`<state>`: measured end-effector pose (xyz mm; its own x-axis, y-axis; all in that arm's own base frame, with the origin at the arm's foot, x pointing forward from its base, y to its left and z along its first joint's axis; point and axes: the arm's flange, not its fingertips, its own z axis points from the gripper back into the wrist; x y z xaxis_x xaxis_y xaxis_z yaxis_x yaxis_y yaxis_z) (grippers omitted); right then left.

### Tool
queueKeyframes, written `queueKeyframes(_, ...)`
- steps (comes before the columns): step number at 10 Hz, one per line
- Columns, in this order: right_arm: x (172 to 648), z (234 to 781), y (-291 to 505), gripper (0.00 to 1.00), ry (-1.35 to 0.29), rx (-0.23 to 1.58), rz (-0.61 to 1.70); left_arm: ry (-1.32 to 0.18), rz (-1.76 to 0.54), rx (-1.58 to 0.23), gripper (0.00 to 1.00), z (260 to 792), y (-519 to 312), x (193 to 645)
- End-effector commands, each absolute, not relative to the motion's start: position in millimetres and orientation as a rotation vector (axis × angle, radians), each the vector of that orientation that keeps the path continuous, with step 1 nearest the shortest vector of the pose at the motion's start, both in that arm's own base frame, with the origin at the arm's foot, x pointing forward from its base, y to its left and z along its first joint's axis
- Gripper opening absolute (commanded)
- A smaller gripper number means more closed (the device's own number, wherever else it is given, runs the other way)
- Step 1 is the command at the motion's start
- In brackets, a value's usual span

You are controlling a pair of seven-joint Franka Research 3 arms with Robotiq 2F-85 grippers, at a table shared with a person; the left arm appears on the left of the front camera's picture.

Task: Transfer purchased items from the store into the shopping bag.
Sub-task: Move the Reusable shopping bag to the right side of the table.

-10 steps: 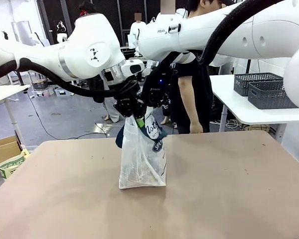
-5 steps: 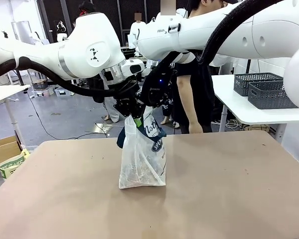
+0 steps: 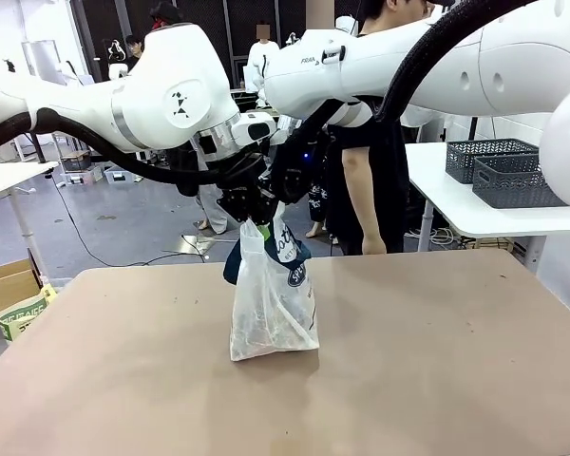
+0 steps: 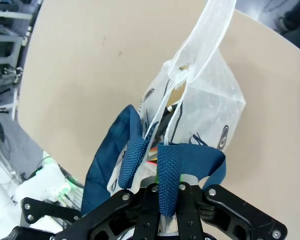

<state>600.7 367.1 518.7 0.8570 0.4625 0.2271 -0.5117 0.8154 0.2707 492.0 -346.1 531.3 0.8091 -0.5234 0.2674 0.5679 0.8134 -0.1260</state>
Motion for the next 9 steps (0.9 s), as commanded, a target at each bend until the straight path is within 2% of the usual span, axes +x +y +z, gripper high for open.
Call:
queueKeyframes(1,599,516,356,0.38,-0.190,0.386,0.533,-0.223,-0.588,-0.203,0.00,532,-346,491)
queueKeyframes(4,594,521,339,0.96,-0.215,0.411,0.534,-0.223,-0.588,-0.203,0.00,532,-346,491)
queueKeyframes(5,592,521,332,1.00,-0.224,0.412,0.515,-0.223,-0.588,-0.203,0.00,532,-346,491)
queueKeyframes(9,585,528,301,1.00,-0.286,0.439,0.452,-0.223,-0.588,-0.203,0.00,532,-346,491)
